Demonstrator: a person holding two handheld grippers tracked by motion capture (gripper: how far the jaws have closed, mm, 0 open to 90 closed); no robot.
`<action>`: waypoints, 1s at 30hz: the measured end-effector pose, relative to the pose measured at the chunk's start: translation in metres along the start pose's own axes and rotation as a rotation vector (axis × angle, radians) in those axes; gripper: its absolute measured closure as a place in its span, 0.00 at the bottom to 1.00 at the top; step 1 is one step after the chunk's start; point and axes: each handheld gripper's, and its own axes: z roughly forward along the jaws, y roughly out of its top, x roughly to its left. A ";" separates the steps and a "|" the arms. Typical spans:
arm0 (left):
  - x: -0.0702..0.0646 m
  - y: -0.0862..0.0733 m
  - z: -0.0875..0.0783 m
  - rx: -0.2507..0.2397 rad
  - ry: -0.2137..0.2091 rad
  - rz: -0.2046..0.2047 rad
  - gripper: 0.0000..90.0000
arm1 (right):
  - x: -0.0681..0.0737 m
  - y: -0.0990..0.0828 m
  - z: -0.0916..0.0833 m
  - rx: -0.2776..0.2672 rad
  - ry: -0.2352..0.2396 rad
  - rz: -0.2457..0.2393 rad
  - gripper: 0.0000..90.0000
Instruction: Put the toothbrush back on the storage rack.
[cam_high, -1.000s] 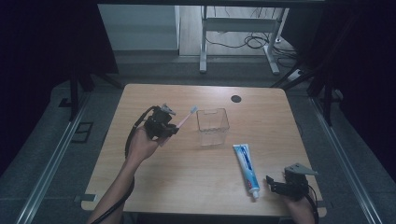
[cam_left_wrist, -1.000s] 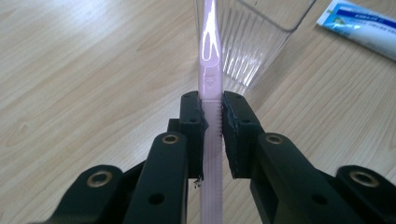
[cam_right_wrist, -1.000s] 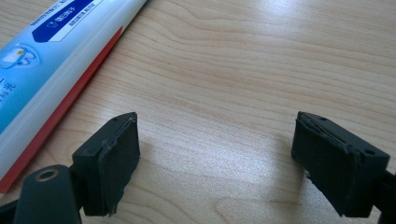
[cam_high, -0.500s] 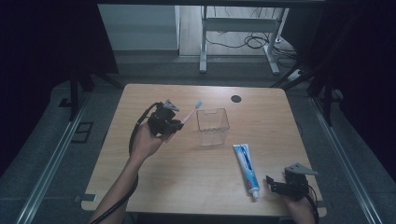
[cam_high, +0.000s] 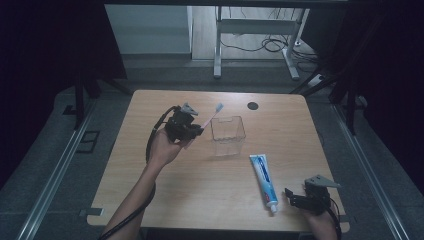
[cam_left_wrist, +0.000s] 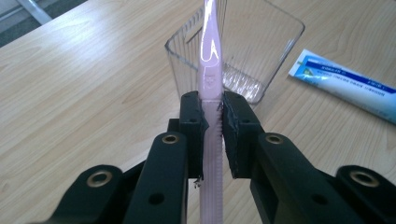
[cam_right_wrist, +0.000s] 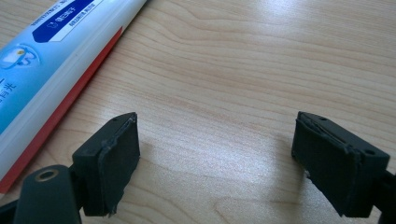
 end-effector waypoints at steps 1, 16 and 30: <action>0.000 0.002 0.001 -0.001 -0.002 0.000 0.88 | 0.000 0.000 0.000 0.000 0.000 0.000 0.16; -0.011 0.025 0.016 -0.057 -0.008 0.007 0.88 | 0.000 0.000 0.000 0.000 0.003 -0.002 0.16; -0.010 0.030 0.021 -0.079 -0.008 -0.010 0.88 | 0.000 0.000 0.000 0.000 0.005 -0.007 0.16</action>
